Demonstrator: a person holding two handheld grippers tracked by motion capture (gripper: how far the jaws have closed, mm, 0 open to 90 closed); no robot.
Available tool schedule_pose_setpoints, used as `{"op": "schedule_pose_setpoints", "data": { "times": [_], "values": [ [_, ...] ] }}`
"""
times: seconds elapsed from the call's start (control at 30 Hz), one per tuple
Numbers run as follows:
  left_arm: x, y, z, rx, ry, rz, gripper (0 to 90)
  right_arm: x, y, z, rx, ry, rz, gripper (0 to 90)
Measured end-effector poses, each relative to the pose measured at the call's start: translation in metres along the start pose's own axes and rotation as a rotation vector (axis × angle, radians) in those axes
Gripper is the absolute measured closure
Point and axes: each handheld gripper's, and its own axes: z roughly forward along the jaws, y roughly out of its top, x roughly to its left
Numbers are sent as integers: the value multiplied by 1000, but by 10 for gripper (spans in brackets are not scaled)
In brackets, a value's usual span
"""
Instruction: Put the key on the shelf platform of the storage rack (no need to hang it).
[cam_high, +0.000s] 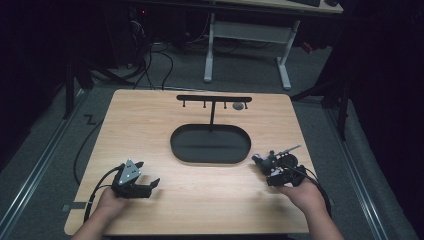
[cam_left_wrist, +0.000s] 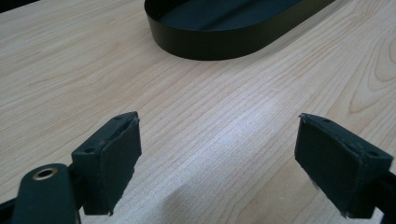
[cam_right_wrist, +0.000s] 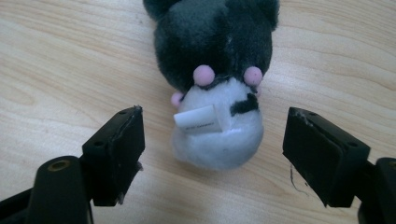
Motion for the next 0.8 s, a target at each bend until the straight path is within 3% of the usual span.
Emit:
{"op": "schedule_pose_setpoints", "data": {
  "times": [0.4, 0.63, 0.8],
  "values": [
    [0, 0, 0, 0, 0, 0, 154, -4, 2, 16, 30, 43, 5, 322],
    [0, 0, 0, 2, 0, 0, 154, -11, 0, 24, 32, 85, 53, 332],
    [0, 0, 0, 2, 1, -1, 154, -12, 0, 27, 35, 93, 58, 362]
  ]
}}
